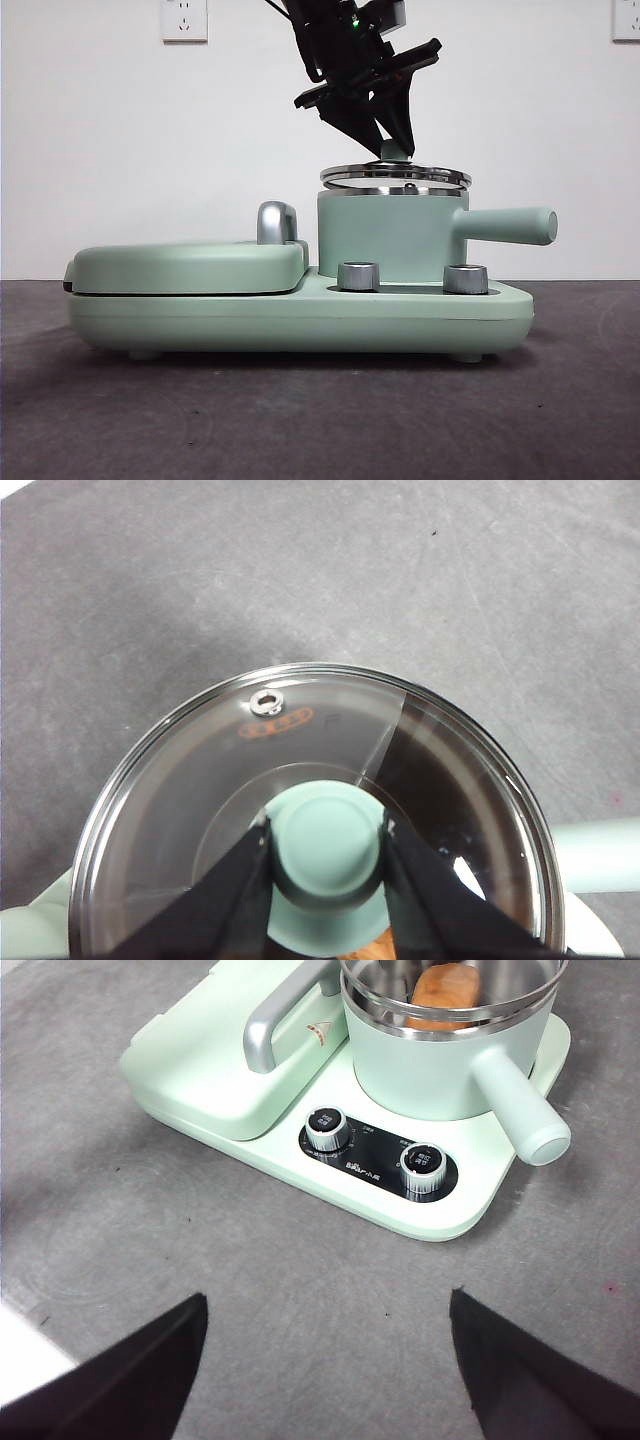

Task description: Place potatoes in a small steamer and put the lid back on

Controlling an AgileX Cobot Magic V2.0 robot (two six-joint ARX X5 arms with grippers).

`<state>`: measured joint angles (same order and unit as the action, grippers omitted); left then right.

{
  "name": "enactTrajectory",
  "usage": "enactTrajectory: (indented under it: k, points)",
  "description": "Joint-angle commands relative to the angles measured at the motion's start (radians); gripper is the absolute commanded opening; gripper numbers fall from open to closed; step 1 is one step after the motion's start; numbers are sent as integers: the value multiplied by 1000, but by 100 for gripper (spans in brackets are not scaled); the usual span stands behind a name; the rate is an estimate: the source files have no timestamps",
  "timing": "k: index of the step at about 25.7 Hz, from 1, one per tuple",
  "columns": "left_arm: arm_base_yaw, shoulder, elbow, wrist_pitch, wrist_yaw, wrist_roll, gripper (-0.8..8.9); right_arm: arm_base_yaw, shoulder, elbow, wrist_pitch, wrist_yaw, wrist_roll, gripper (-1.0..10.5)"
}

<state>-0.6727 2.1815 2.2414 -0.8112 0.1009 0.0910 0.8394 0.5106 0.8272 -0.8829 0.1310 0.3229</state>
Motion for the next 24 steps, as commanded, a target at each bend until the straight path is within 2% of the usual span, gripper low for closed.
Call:
enactTrajectory:
  k: [1,17,21,22,24]
  points:
    - [-9,17,39,18,0,24,16,9,3,6,8,2,18,384]
    - [-11,45,39,-32,0,27,19,9,3,6,8,6,18,384]
    - [-11,43,39,-20,0,-15,36,9,3,6,10,30,18,384]
    - [-6,37,39,-9,0,-32,82,9,3,6,11,30,18,384]
    - [-4,26,40,3,0,-50,277,9,3,6,17,29,18,384]
